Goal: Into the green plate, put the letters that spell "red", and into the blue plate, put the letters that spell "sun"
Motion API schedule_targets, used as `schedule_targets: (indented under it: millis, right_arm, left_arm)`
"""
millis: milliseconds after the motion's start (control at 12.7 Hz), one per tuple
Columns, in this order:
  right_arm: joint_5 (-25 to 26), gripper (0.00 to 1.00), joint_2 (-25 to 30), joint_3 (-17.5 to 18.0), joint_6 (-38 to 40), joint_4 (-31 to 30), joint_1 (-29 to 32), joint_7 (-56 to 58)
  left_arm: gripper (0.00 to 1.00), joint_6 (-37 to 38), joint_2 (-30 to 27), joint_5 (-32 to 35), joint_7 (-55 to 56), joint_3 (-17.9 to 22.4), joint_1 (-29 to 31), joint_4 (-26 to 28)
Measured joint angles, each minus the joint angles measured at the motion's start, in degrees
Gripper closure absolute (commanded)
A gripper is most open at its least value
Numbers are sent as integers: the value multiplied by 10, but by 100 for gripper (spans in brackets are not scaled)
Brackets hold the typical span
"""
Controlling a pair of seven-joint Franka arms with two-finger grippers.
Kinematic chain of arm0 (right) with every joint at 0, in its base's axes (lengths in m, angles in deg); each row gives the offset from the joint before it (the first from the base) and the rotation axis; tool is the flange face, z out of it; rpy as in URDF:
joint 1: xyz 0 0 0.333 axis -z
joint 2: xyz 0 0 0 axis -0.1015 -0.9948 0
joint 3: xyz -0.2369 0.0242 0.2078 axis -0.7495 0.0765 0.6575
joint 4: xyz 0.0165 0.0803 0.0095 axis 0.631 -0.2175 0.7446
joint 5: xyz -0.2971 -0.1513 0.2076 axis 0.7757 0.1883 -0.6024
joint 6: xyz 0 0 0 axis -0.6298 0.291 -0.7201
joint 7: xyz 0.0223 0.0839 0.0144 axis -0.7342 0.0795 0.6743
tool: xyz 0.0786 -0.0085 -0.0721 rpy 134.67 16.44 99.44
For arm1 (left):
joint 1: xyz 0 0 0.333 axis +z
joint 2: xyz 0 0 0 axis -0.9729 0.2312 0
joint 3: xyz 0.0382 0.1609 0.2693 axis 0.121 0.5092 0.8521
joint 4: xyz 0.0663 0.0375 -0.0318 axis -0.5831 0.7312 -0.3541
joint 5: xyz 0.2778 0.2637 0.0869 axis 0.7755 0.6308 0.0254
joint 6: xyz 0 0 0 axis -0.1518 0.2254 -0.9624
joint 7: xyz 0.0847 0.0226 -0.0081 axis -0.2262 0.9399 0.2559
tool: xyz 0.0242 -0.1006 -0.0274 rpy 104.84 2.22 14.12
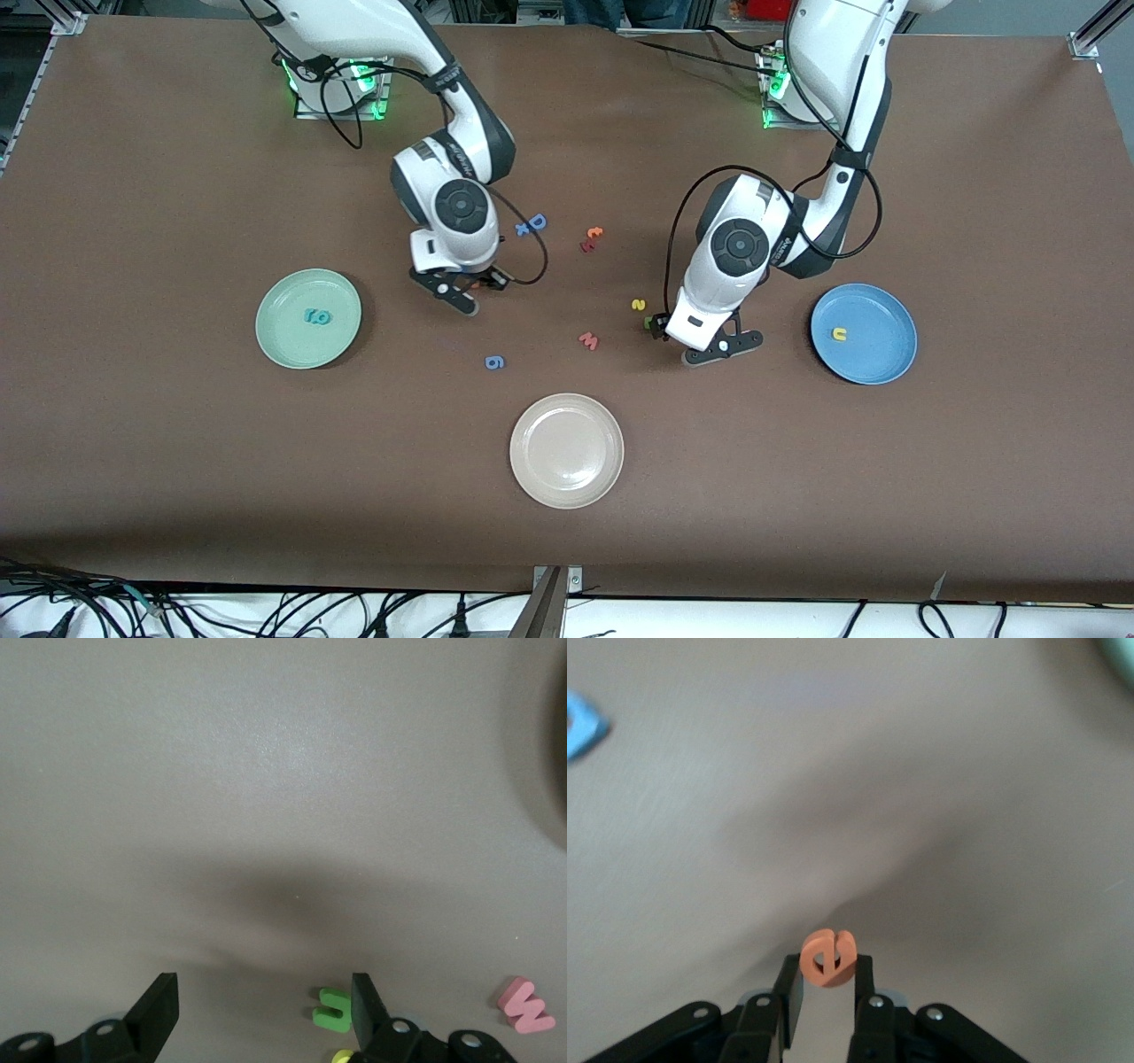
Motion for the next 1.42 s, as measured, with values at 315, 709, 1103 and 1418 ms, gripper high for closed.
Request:
schedule_targets:
  millis: [315,709,1103,1418]
  right_arm:
    - [1,89,41,-111,91,-1,2,204]
    - [1,88,37,-211,126,-22,24,433]
    - [0,88,-14,-212,103,-28,109,579]
    - [-10,87,-38,-195,92,-25,128,607]
  left_arm:
    - [15,-4,14,9,-75,0,-17,-3]
    - [15,-8,22,20,-174,-6,-26,-5]
    - [15,-27,39,20,-175,-17,-34,-4]
    - [17,-36,56,20,-175,-21,-36,-4]
